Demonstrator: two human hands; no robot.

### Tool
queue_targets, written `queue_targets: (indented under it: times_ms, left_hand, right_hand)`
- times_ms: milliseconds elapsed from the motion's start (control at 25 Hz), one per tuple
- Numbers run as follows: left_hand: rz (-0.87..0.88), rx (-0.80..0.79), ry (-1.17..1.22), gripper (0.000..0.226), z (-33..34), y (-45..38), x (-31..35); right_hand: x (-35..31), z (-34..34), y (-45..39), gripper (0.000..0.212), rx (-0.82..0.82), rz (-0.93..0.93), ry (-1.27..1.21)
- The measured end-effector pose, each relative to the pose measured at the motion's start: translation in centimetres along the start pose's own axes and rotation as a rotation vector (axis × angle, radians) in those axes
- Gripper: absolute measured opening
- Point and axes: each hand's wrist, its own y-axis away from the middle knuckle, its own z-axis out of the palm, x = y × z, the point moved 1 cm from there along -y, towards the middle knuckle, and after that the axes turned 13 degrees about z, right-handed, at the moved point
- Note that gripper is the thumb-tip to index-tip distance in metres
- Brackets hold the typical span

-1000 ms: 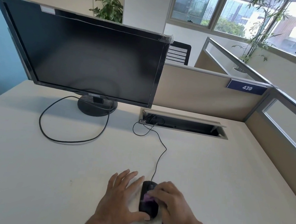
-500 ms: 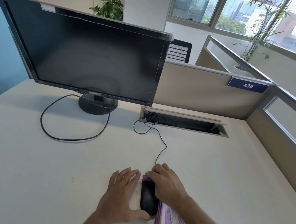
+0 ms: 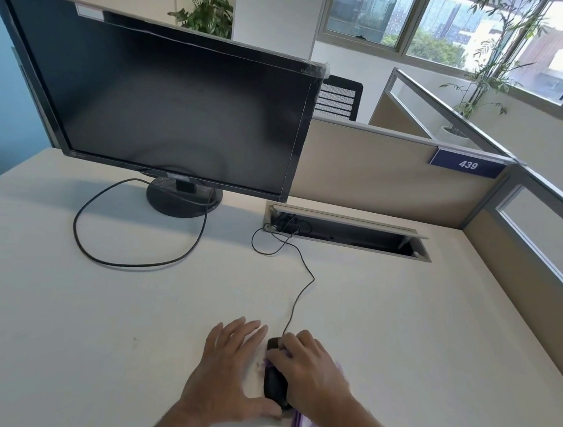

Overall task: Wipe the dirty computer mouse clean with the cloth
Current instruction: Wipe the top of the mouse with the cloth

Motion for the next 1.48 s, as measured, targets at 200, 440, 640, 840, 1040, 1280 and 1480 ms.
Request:
queue_targets:
  times_ms: [200, 440, 640, 840, 1040, 1280, 1480]
  left_hand:
    - [0.025, 0.001, 0.009, 0.107, 0.0, 0.0, 0.2]
    - [0.032, -0.012, 0.008, 0.099, -0.3, 0.0, 0.2]
    - [0.063, -0.011, 0.04, 0.1, -0.4, 0.0, 0.1]
    - [0.07, -0.005, 0.058, 0.084, -0.3, 0.2, -0.2]
    - [0.065, -0.006, 0.069, 0.091, -0.5, 0.4, -0.3]
    - [-0.029, 0.218, 0.273, 0.081, -2.1, 0.2, 1.6]
    - [-0.092, 0.368, 0.82, 0.058, -5.1, -3.4, 7.9]
  right_hand:
    - [-0.8, 0.5, 3.4, 0.017, 0.15, -0.003, -0.064]
    - [-1.5, 0.5, 5.9, 0.03, 0.286, -0.012, -0.038]
    - [-1.6, 1.3, 7.2, 0.023, 0.264, -0.027, -0.054]
    - [-1.4, 0.4, 7.8, 0.026, 0.16, -0.106, -0.093]
    - [0.0, -1.7, 7.8, 0.044, 0.129, -0.11, -0.351]
    - [1.9, -4.6, 7.2, 0.031, 0.352, 0.143, -0.754]
    - [3.3, -8.7, 5.9, 0.034, 0.474, 0.284, -0.777]
